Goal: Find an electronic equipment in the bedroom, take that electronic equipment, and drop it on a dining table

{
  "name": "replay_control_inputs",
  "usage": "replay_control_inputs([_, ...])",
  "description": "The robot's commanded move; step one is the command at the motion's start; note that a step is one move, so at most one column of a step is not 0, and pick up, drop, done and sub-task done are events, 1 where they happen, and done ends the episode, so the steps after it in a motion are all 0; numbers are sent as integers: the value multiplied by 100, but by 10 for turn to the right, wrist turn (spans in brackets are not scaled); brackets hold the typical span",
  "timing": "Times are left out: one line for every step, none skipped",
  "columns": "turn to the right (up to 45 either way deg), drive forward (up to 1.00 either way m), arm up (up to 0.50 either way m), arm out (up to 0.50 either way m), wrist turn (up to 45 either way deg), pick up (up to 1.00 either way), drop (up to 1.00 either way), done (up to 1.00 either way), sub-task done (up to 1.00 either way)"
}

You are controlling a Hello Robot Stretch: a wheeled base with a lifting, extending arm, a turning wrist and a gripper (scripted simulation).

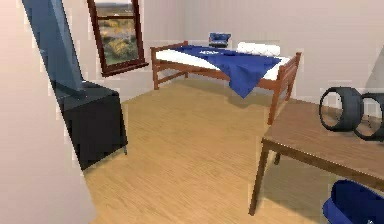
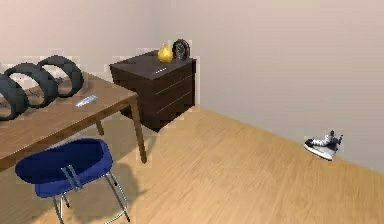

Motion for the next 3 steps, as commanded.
replay_control_inputs([-60,0,0,0,0,0,0,0,0])
replay_control_inputs([0,45,0,0,0,0,0,0,0])
replay_control_inputs([-150,0,0,0,0,0,0,0,0])
